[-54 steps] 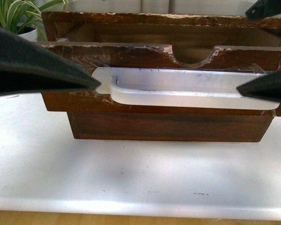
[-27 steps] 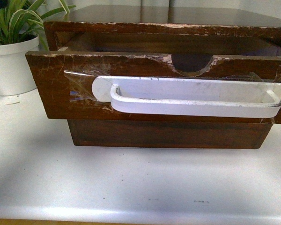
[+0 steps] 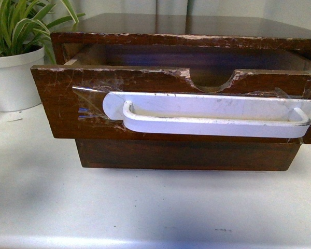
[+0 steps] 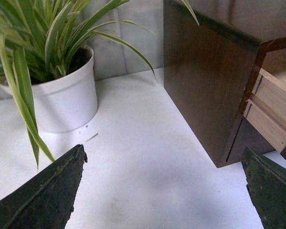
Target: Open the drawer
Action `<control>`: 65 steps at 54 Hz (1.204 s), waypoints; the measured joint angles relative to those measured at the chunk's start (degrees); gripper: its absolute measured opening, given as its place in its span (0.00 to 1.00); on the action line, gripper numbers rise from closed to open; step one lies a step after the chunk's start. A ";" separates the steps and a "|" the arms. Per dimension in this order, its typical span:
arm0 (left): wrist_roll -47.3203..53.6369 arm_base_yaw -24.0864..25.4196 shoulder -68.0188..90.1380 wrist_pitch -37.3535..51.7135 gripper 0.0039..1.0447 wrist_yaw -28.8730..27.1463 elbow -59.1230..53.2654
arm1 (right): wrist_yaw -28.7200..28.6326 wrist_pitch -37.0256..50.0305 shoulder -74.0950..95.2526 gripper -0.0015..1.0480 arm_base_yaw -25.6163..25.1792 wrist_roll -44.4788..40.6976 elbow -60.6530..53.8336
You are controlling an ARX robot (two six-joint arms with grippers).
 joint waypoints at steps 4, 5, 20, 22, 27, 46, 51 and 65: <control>-3.78 1.97 -4.07 -0.79 0.94 0.13 -3.02 | 1.64 -0.57 -3.65 0.91 -1.01 2.60 -2.99; -4.20 2.21 -4.35 -0.85 0.94 0.09 -3.19 | 1.90 -0.94 -4.61 0.91 -1.22 3.15 -3.67; -9.42 7.54 -19.87 -13.05 0.94 2.16 -9.68 | 4.68 -6.91 -15.82 0.91 -2.73 9.22 -8.83; -9.77 8.52 -22.67 -15.78 0.94 2.80 -9.88 | 5.31 -8.11 -17.55 0.91 -2.93 10.14 -9.49; -9.94 9.77 -27.17 -20.17 0.94 2.75 -10.08 | 7.15 -9.33 -20.44 0.91 -3.26 12.52 -11.23; -13.11 12.76 -30.36 -19.96 0.93 4.31 -10.95 | 7.37 -9.44 -21.70 0.91 -4.31 16.50 -12.96; -12.94 9.77 -39.23 -17.31 0.72 -3.08 -15.19 | 7.21 -12.02 -22.03 0.76 -3.41 15.67 -13.09; -12.87 -1.42 -45.48 -20.59 0.33 -13.73 -16.50 | 18.78 -12.66 -24.72 0.35 6.40 15.23 -15.06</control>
